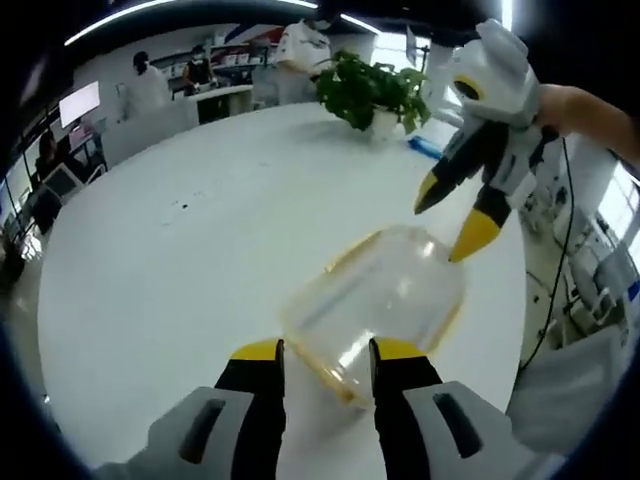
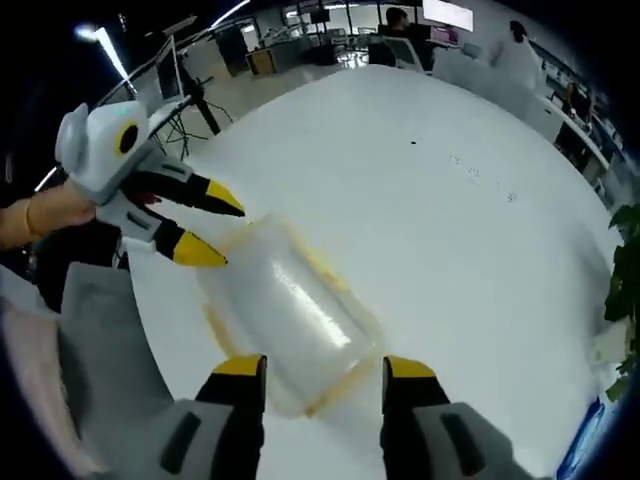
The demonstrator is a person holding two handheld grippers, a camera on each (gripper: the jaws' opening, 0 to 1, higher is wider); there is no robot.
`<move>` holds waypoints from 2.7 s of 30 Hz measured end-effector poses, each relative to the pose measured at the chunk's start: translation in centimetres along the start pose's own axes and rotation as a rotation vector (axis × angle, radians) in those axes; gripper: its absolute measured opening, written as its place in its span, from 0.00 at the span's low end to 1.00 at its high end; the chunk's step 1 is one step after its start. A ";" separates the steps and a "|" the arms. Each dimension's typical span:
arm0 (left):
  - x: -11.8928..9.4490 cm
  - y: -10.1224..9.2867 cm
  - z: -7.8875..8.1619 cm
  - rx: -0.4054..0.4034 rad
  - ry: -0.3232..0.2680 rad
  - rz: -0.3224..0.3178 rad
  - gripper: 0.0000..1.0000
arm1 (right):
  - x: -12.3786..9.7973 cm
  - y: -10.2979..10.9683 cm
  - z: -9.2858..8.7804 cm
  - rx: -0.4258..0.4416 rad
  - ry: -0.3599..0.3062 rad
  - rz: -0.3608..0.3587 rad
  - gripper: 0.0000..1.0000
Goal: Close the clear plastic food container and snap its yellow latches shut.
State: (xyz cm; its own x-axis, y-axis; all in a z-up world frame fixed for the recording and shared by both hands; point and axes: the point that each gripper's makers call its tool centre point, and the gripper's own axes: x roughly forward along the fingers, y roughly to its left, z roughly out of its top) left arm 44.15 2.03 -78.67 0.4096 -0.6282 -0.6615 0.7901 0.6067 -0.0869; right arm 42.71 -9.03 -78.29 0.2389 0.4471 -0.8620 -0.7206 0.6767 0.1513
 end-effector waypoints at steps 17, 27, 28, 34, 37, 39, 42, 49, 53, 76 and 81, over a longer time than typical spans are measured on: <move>2.2 -3.9 0.6 0.177 -0.014 -0.079 0.33 | 2.8 2.6 1.8 -0.087 -0.041 0.071 0.30; 2.5 -6.7 0.4 0.315 -0.031 -0.176 0.46 | 3.7 1.4 3.4 -0.141 -0.035 0.081 0.34; 2.6 -6.9 0.3 0.349 -0.026 -0.181 0.48 | 3.8 1.3 3.6 -0.149 -0.031 0.082 0.35; 3.3 -7.3 -0.6 0.509 0.009 -0.166 0.49 | 4.5 1.2 4.2 -0.167 -0.002 0.124 0.38; 3.7 -7.2 -1.2 0.549 0.032 -0.162 0.49 | 4.8 1.6 4.2 -0.187 0.038 0.169 0.39; 3.9 -7.1 -1.2 0.582 0.027 -0.156 0.50 | 4.9 2.0 4.3 -0.205 0.070 0.206 0.40; 4.0 -7.1 -1.3 0.599 0.031 -0.154 0.51 | 5.2 1.5 4.5 -0.247 0.115 0.209 0.40; 4.1 -7.1 -1.0 0.547 0.016 -0.146 0.52 | 6.8 2.1 3.4 -0.271 0.210 0.267 0.36; 4.0 -7.1 -1.1 0.542 0.015 -0.143 0.51 | 6.9 1.9 3.5 -0.302 0.226 0.278 0.38; 4.3 -6.9 -1.1 0.484 0.008 -0.155 0.49 | 7.5 2.0 3.2 -0.301 0.243 0.375 0.36; 4.3 -6.6 -1.0 0.486 0.025 -0.149 0.49 | 7.5 2.0 2.2 -0.304 0.315 0.417 0.37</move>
State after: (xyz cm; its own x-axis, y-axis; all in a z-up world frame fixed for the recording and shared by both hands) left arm 40.22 -4.17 -81.68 0.2701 -0.6754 -0.6862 0.9624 0.2113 0.1708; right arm 44.47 -3.02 -83.35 -0.2751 0.4124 -0.8684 -0.8765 0.2635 0.4028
